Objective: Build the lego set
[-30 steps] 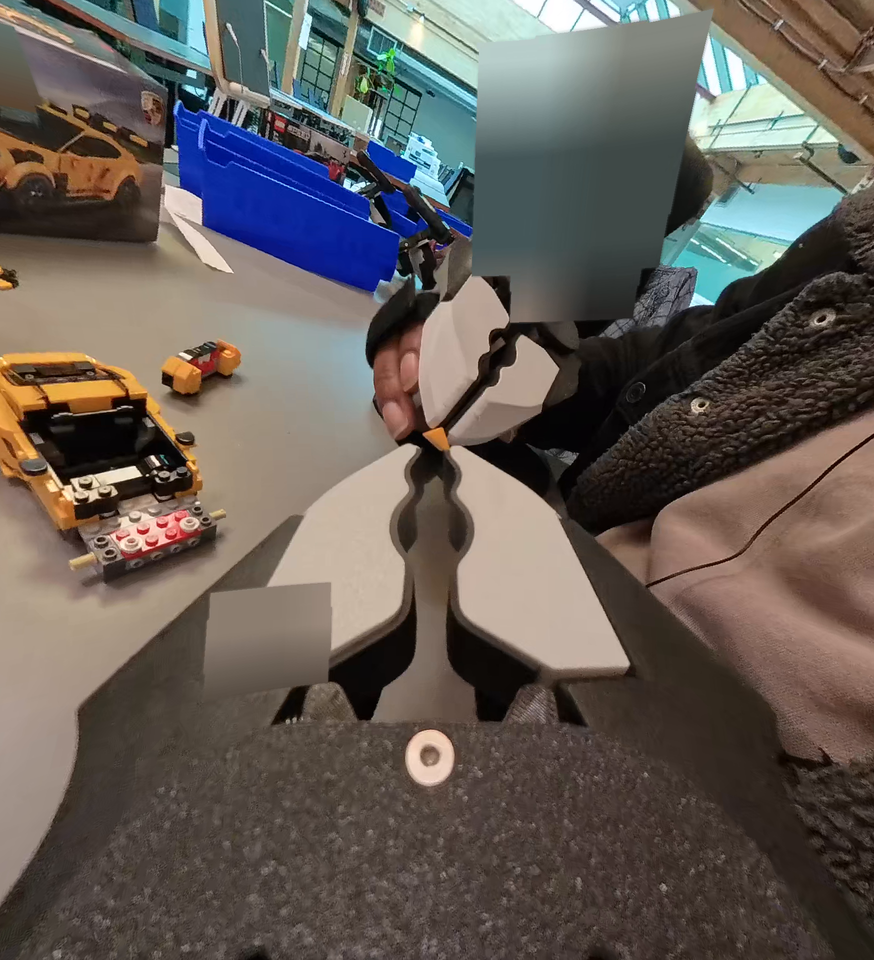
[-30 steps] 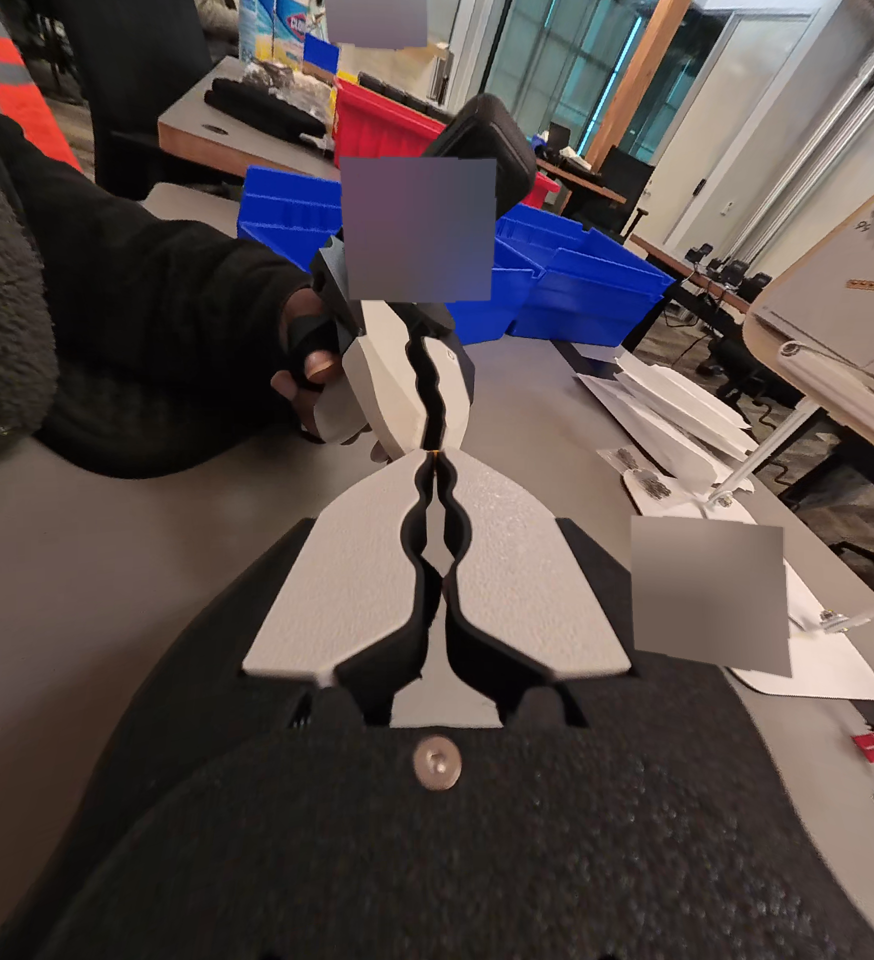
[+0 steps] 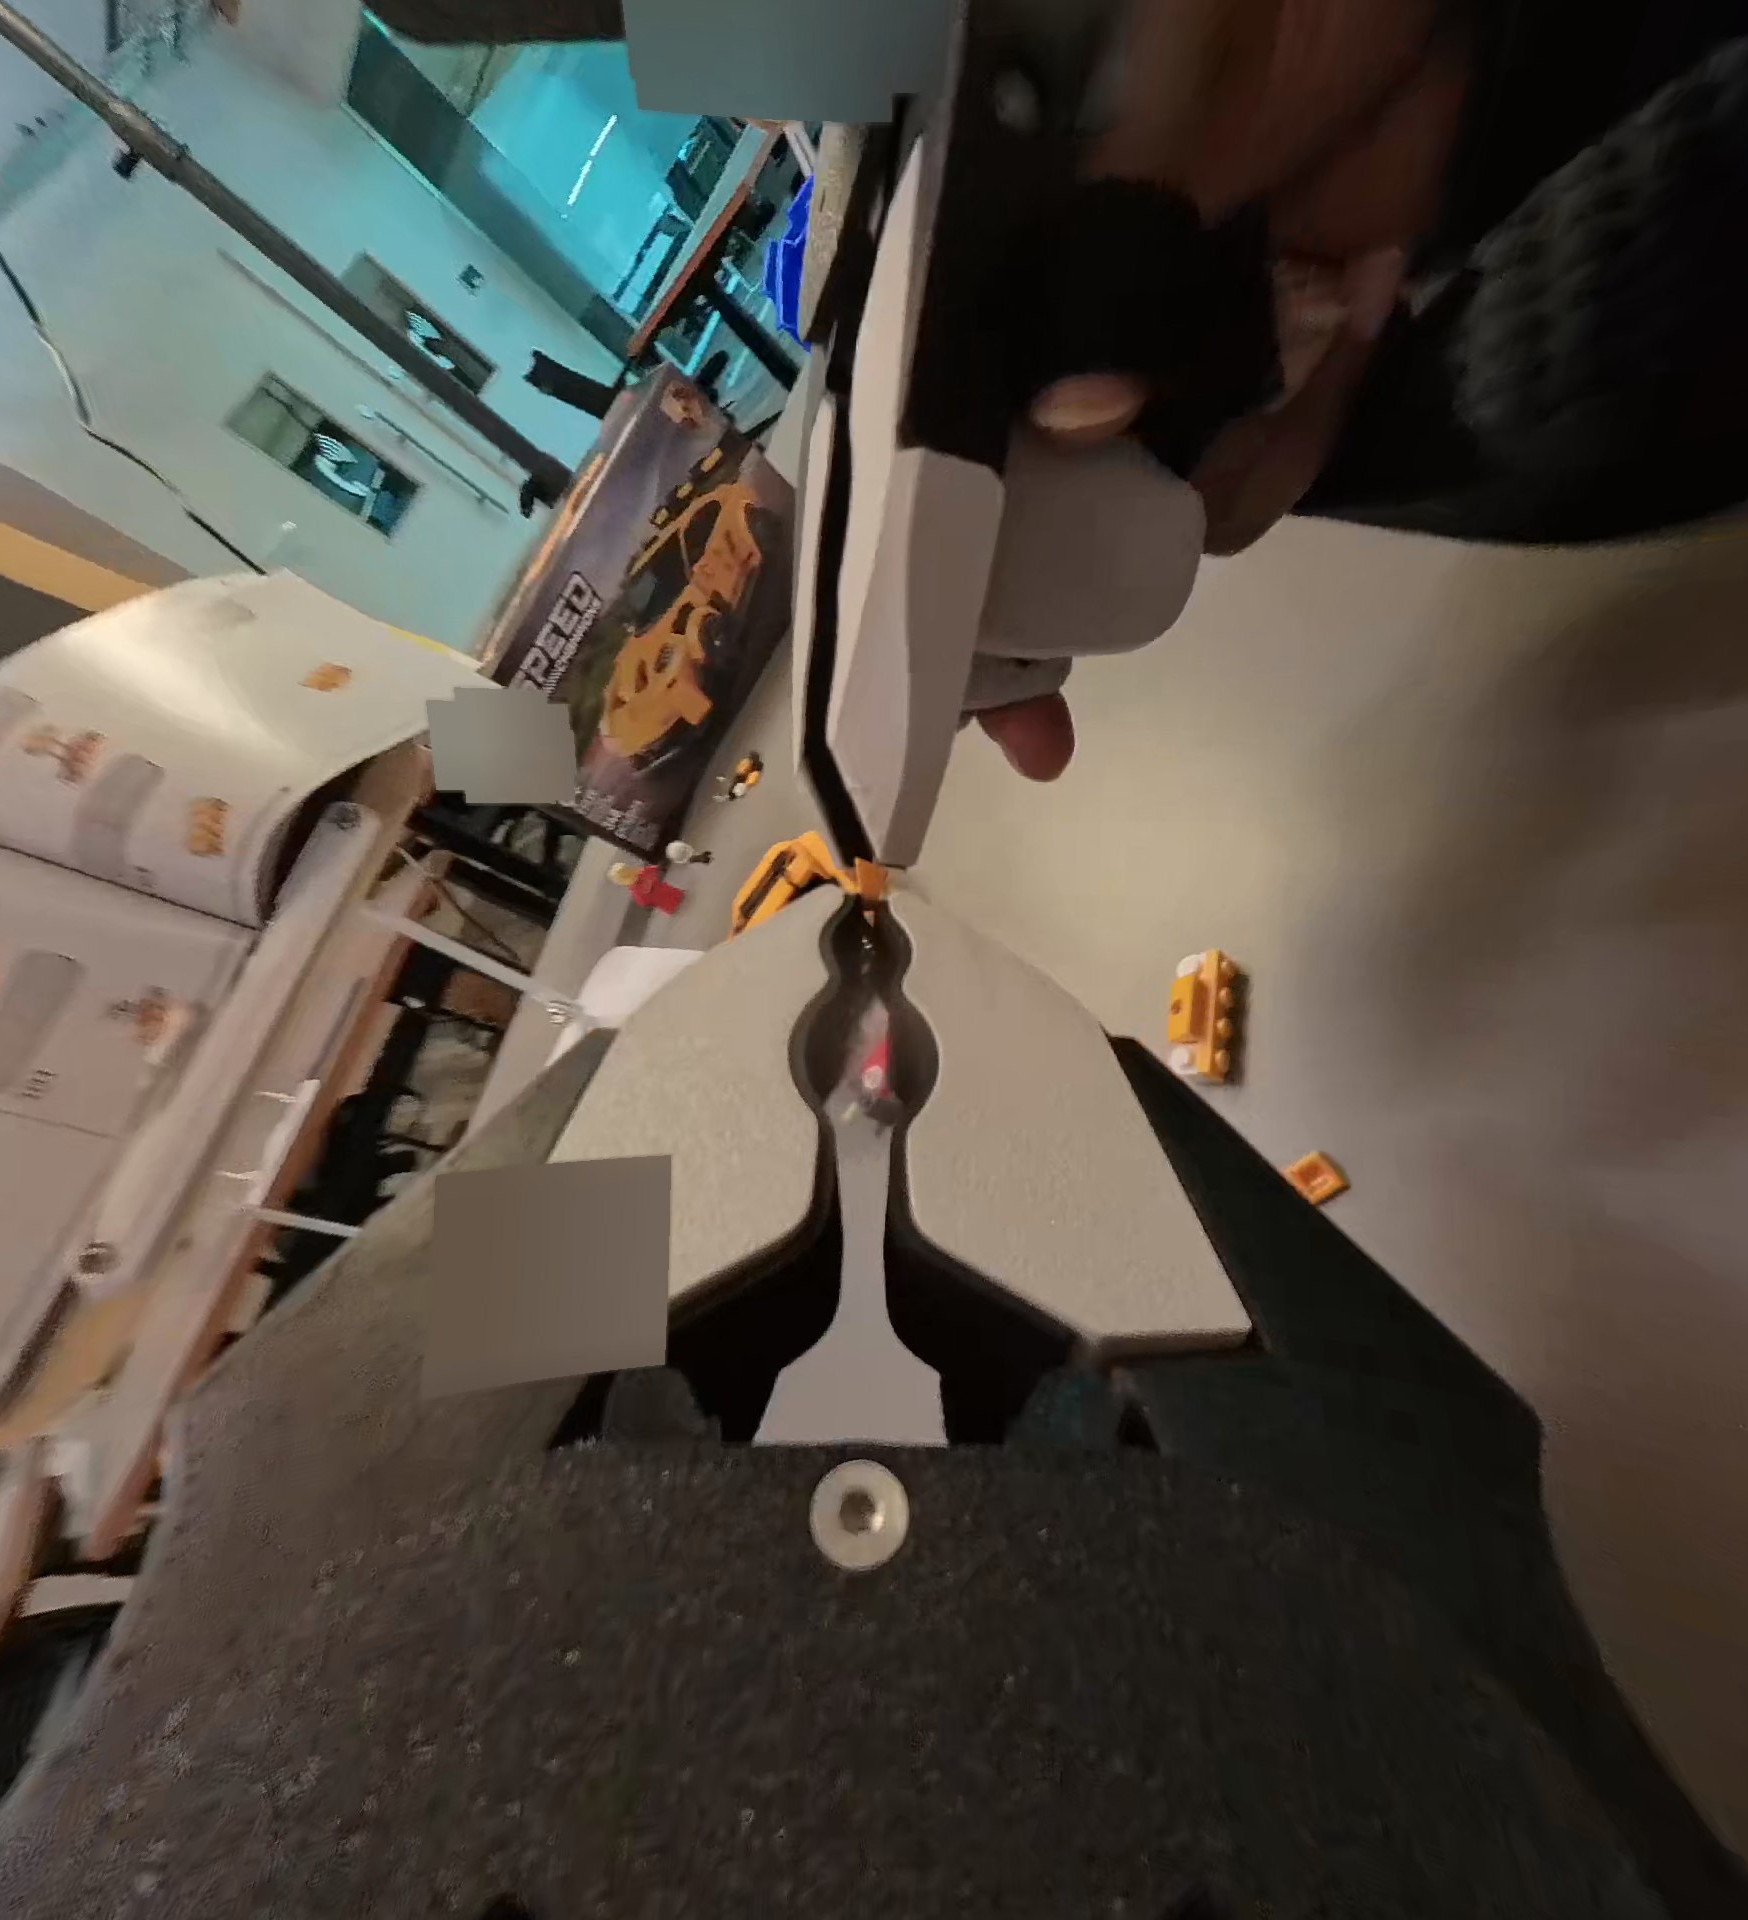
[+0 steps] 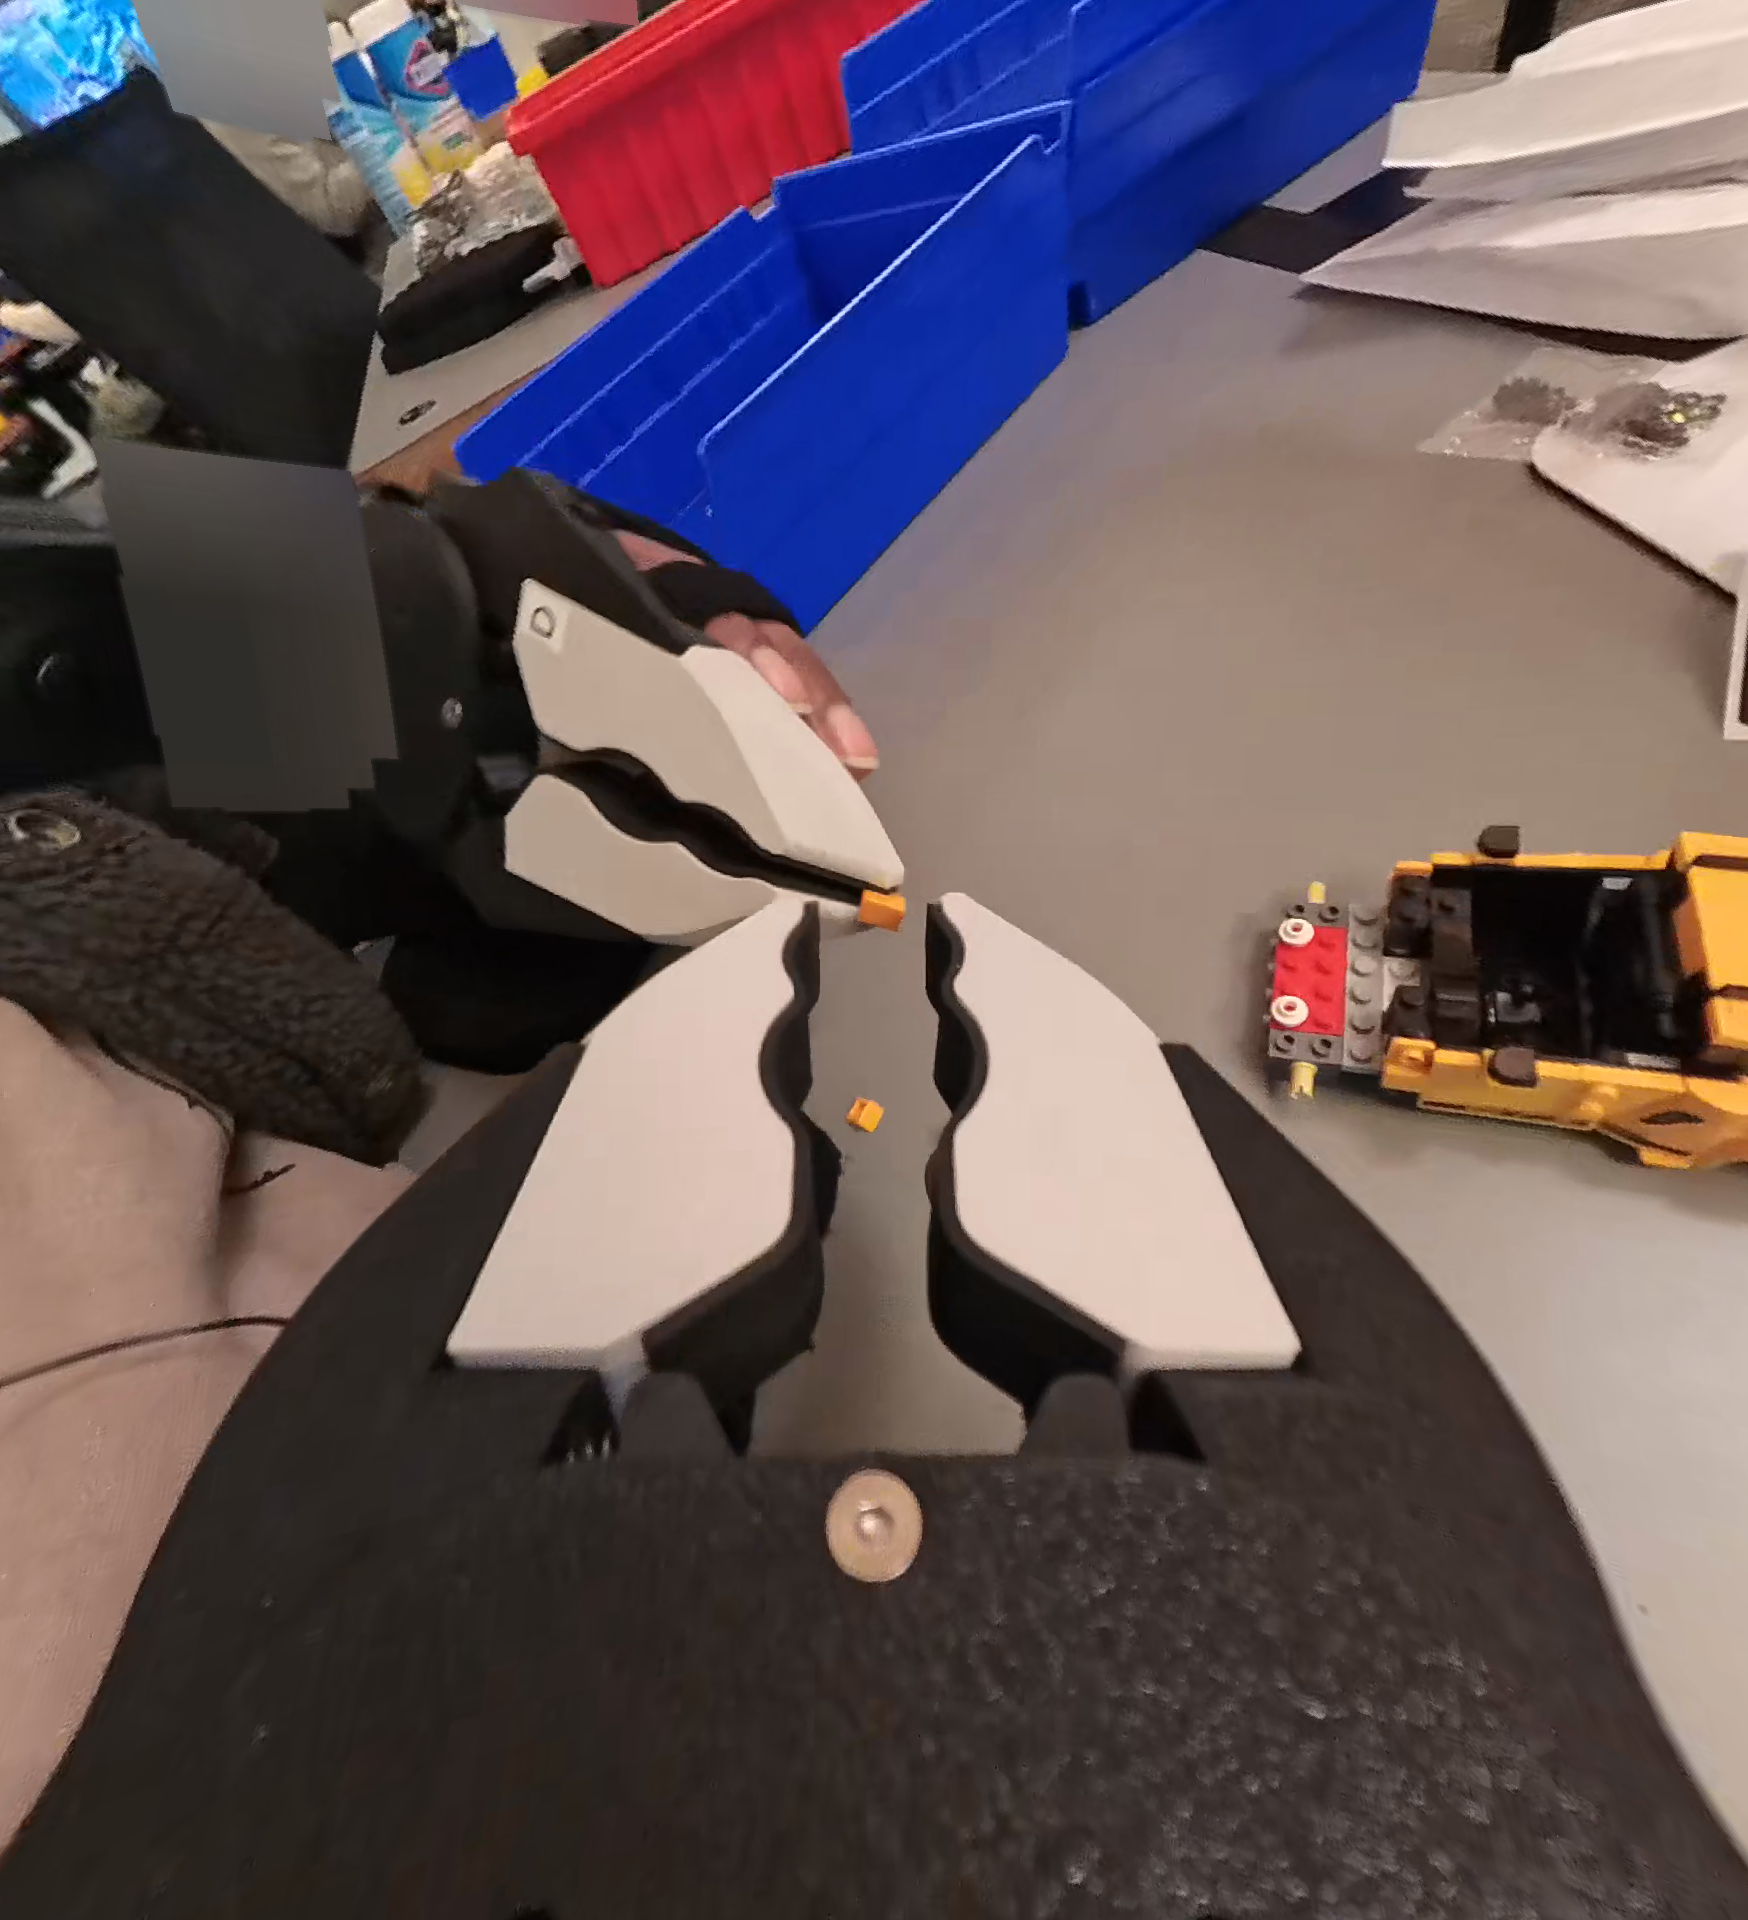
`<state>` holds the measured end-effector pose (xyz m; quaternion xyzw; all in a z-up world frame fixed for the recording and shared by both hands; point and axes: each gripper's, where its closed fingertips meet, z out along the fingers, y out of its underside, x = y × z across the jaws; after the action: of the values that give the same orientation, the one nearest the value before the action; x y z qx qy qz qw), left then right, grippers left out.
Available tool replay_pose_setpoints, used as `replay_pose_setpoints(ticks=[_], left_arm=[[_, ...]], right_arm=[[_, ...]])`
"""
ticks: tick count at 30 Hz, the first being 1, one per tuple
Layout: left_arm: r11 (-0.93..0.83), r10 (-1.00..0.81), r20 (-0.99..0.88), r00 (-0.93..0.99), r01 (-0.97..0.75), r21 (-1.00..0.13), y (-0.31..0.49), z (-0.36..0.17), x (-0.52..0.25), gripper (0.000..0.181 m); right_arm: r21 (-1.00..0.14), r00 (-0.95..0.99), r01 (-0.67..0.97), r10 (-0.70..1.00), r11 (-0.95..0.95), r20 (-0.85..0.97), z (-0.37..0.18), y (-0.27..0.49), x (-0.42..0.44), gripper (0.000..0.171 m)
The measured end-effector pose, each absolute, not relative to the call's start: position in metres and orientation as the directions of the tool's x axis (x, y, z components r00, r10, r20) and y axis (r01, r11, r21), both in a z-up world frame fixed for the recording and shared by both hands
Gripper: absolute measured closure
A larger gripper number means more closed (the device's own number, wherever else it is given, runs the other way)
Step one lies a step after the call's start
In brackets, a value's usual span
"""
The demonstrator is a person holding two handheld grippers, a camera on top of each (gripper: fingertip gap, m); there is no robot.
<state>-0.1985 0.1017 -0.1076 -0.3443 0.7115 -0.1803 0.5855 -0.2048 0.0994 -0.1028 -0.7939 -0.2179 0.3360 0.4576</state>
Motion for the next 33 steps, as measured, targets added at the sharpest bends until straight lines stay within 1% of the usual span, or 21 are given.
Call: replay_pose_setpoints(ticks=[6, 8, 10, 12, 14, 15, 16, 17, 18, 19, 22, 27, 33], left_arm=[[0.777, -0.597, -0.800, -0.060, -0.292, -0.557, 0.100, -0.106, -0.198, 0.179], [0.777, -0.601, -0.797, -0.063, -0.281, -0.564, 0.099, -0.106, -0.198, 0.179], [0.745, -0.654, -0.753, -0.077, -0.238, -0.623, 0.096, -0.105, -0.198, 0.179], [0.618, -0.786, -0.602, -0.140, -0.198, -0.761, 0.090, -0.108, -0.198, 0.177], [0.356, -0.918, -0.306, -0.251, -0.183, -0.917, 0.081, -0.108, -0.201, 0.173], [0.185, -0.943, -0.120, -0.311, -0.189, -0.965, 0.076, -0.105, -0.202, 0.174], [0.014, -0.931, 0.064, -0.360, -0.208, -0.978, 0.073, -0.101, -0.203, 0.175], [-0.126, -0.888, 0.215, -0.406, -0.236, -0.964, 0.070, -0.097, -0.205, 0.171], [-0.226, -0.836, 0.323, -0.444, -0.257, -0.939, 0.067, -0.094, -0.206, 0.170], [-0.287, -0.802, 0.388, -0.454, -0.276, -0.917, 0.067, -0.093, -0.206, 0.170], [-0.321, -0.769, 0.444, -0.461, -0.322, -0.891, 0.064, -0.099, -0.206, 0.170], [-0.402, -0.693, 0.534, -0.483, -0.356, -0.844, 0.061, -0.098, -0.208, 0.173], [-0.416, -0.686, 0.543, -0.484, -0.352, -0.839, 0.062, -0.096, -0.208, 0.174]], right_arm=[[-0.847, 0.657, -0.002, 0.638, -0.532, -0.402, -0.104, 0.101, -0.206, 0.163], [-0.846, 0.641, 0.015, 0.655, -0.533, -0.401, -0.105, 0.099, -0.206, 0.163], [-0.865, 0.614, 0.059, 0.701, -0.498, -0.362, -0.104, 0.097, -0.206, 0.163], [-0.902, 0.567, 0.170, 0.788, -0.397, -0.240, -0.102, 0.091, -0.203, 0.164], [-0.917, 0.484, 0.307, 0.871, -0.255, -0.080, -0.098, 0.083, -0.200, 0.163], [-0.911, 0.436, 0.366, 0.900, -0.189, -0.011, -0.096, 0.080, -0.199, 0.163], [-0.898, 0.387, 0.420, 0.921, -0.131, 0.046, -0.094, 0.077, -0.199, 0.163], [-0.882, 0.337, 0.464, 0.937, -0.083, 0.089, -0.093, 0.074, -0.200, 0.163], [-0.867, 0.289, 0.496, 0.950, -0.041, 0.121, -0.093, 0.072, -0.202, 0.163], [-0.854, 0.249, 0.521, 0.958, -0.008, 0.143, -0.093, 0.069, -0.204, 0.163], [-0.820, 0.196, 0.570, 0.960, 0.056, 0.202, -0.097, 0.069, -0.208, 0.163], [-0.823, 0.206, 0.561, 0.948, 0.089, 0.242, -0.100, 0.070, -0.215, 0.164], [-0.826, 0.233, 0.554, 0.933, 0.104, 0.274, -0.097, 0.070, -0.216, 0.163]])
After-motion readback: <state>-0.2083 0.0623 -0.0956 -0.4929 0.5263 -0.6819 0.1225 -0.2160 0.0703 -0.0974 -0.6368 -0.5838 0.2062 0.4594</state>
